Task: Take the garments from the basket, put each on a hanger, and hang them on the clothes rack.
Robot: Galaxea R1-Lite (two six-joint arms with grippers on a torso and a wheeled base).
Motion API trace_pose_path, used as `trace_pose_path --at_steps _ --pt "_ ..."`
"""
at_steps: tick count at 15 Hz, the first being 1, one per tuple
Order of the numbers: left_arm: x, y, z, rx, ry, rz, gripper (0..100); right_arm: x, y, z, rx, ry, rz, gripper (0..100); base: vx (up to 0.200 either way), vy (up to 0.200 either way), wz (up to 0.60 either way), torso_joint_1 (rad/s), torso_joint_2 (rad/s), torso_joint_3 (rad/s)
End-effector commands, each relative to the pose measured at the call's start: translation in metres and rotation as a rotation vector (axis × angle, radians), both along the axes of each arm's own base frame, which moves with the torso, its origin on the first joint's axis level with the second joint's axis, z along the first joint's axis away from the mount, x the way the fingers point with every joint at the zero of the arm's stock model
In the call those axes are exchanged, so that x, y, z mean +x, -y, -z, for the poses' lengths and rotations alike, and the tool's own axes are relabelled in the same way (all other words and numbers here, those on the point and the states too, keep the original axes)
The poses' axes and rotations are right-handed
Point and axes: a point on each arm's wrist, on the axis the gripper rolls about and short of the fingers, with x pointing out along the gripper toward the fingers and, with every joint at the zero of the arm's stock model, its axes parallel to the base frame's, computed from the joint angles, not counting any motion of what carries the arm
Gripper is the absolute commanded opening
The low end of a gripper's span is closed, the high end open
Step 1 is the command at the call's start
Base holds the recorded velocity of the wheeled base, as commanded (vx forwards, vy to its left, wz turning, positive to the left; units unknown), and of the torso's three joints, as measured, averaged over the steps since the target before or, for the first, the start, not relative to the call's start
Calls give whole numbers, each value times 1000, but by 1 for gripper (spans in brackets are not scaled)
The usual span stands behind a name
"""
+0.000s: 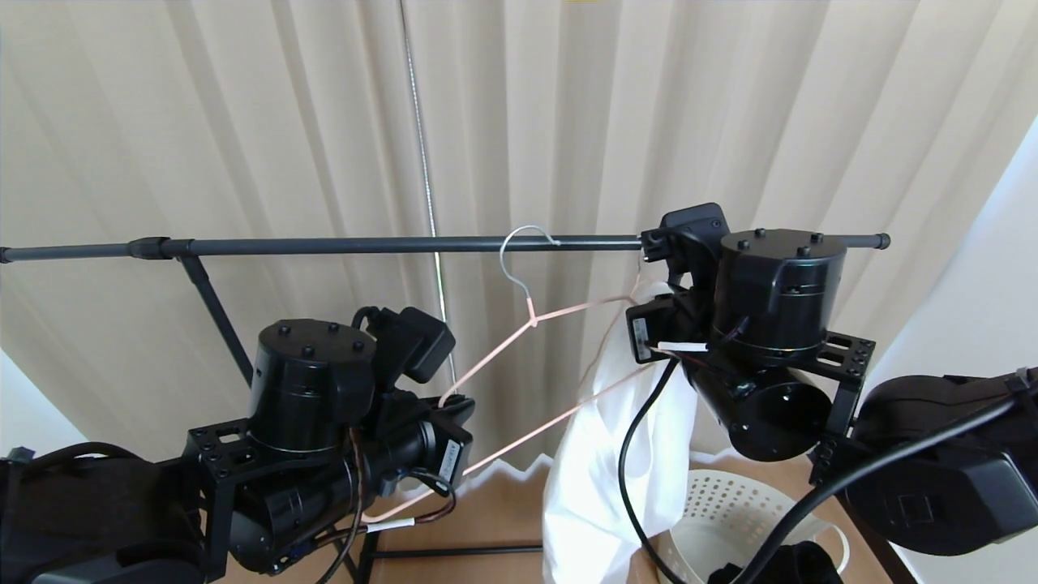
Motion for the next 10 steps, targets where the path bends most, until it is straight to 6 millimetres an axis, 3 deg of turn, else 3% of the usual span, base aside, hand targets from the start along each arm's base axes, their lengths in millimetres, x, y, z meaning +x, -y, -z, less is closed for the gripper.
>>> trace_pose_path --at_steps 1,10 --pt "-2 -2 -1 -2 2 2 0 -9 -7 -6 24 14 -32 0 0 0 0 0 0 0" --pt "-11 7 0 4 2 50 0 -49 -44 -27 215 50 -185 0 0 0 0 0 0 0"
